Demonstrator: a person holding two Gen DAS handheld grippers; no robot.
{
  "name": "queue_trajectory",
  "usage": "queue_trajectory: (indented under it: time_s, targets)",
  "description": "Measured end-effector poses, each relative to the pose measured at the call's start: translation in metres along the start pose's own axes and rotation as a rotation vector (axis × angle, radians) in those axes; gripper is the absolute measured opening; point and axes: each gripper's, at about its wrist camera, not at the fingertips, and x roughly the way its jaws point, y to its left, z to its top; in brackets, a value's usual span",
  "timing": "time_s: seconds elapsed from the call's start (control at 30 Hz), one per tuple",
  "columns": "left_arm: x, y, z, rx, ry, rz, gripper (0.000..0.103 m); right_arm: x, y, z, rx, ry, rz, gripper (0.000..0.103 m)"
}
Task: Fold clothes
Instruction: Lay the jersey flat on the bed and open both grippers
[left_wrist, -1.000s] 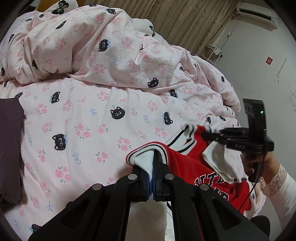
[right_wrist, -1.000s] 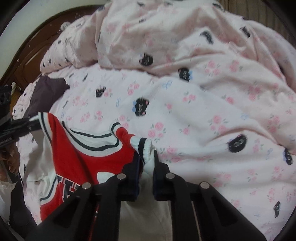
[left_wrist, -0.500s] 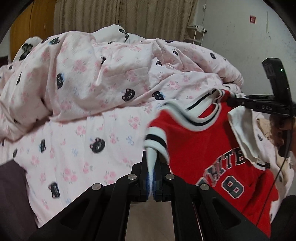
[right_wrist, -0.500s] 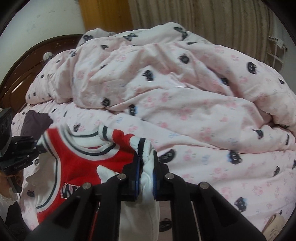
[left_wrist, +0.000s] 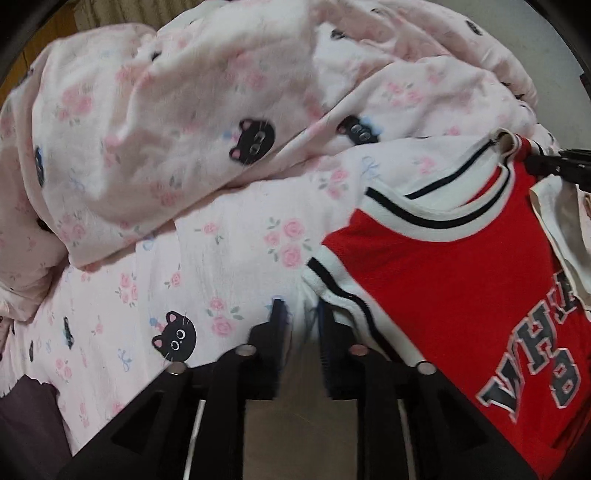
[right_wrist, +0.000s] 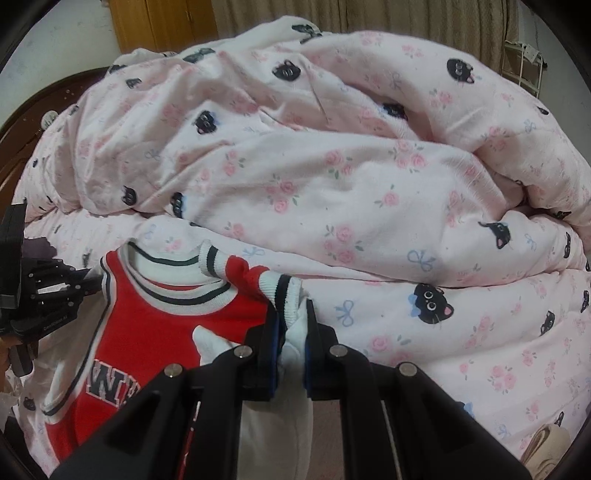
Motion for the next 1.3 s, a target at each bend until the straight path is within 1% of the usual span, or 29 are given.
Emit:
queue_trajectory:
  time_s: [0.03,0.07,0.1,0.13,0.2,0.23,0.3,0.33,0.4,0.43,0.5,0.6,0.67,0.7,0.73,0.77,0.9,0.97,1.03,1.1,1.17,1.27,1.3]
  targets:
    - [0.001,0.004,-0.002,-0.015,-0.004,-0.004,0.033,0.006,-0.001,0.000,0.008,0.013,-0.009,0.012]
    - [0.000,0.009,-0.004,-0.034,-0.015,-0.011,0.035,0.012,-0.002,0.000,0.018,0.024,-0.017,0.013]
    - [-0.003,0.014,-0.006,-0.050,-0.024,-0.009,0.042,0.015,-0.005,-0.001,0.031,0.028,-0.023,0.016]
    - [-0.005,0.018,-0.009,-0.062,-0.028,0.008,0.053,0.016,-0.008,-0.002,0.048,0.027,-0.027,0.023]
    - [-0.010,0.031,-0.018,-0.087,-0.034,0.060,0.061,0.017,-0.015,-0.004,0.076,0.024,-0.032,0.038]
    - [-0.013,0.037,-0.022,-0.102,-0.036,0.065,0.061,0.014,-0.018,-0.005,0.083,0.018,-0.030,0.042]
    - [-0.023,0.053,-0.034,-0.156,-0.039,0.061,0.061,0.009,-0.024,-0.008,0.096,0.006,-0.027,0.043]
    - [-0.028,0.059,-0.040,-0.186,-0.045,0.061,0.061,0.005,-0.026,-0.010,0.099,-0.001,-0.028,0.047]
    - [-0.044,0.069,-0.057,-0.250,-0.063,0.099,0.061,-0.004,-0.027,-0.013,0.099,-0.019,-0.036,0.052]
    - [-0.052,0.072,-0.064,-0.269,-0.078,0.101,0.061,-0.009,-0.028,-0.014,0.104,-0.028,-0.033,0.055]
    - [-0.071,0.075,-0.083,-0.318,-0.105,0.070,0.061,-0.018,-0.031,-0.014,0.119,-0.037,-0.017,0.056]
    - [-0.093,0.074,-0.111,-0.407,-0.125,-0.041,0.061,-0.036,-0.033,-0.017,0.120,-0.055,-0.007,0.056]
    - [-0.096,0.066,-0.123,-0.475,-0.125,-0.126,0.061,-0.045,-0.036,-0.019,0.136,-0.064,0.019,0.062]
    - [-0.096,0.061,-0.126,-0.507,-0.122,-0.169,0.061,-0.046,-0.039,-0.019,0.159,-0.053,0.049,0.070]
    - [-0.092,0.056,-0.128,-0.530,-0.115,-0.201,0.061,-0.045,-0.044,-0.018,0.193,-0.031,0.090,0.073]
    - [-0.087,0.050,-0.131,-0.557,-0.108,-0.231,0.061,-0.045,-0.049,-0.018,0.232,-0.019,0.122,0.073]
    - [-0.077,0.038,-0.145,-0.671,-0.106,-0.323,0.061,-0.050,-0.073,-0.021,0.419,-0.025,0.213,0.073]
    - [-0.077,0.035,-0.147,-0.700,-0.112,-0.346,0.061,-0.058,-0.087,-0.026,0.521,-0.052,0.253,0.073]
    - [-0.075,0.033,-0.147,-0.713,-0.110,-0.358,0.061,-0.064,-0.091,-0.032,0.560,-0.058,0.274,0.073]
    - [-0.075,0.031,-0.146,-0.717,-0.106,-0.364,0.061,-0.075,-0.088,-0.043,0.547,-0.069,0.263,0.073]
    - [-0.083,0.028,-0.148,-0.722,-0.108,-0.368,0.061,-0.090,-0.080,-0.058,0.505,-0.092,0.241,0.073]
    - [-0.095,0.024,-0.152,-0.721,-0.111,-0.373,0.061,-0.119,-0.057,-0.093,0.388,-0.122,0.194,0.073]
    - [-0.102,0.019,-0.153,-0.698,-0.116,-0.375,0.061,-0.126,-0.048,-0.104,0.339,-0.122,0.178,0.073]
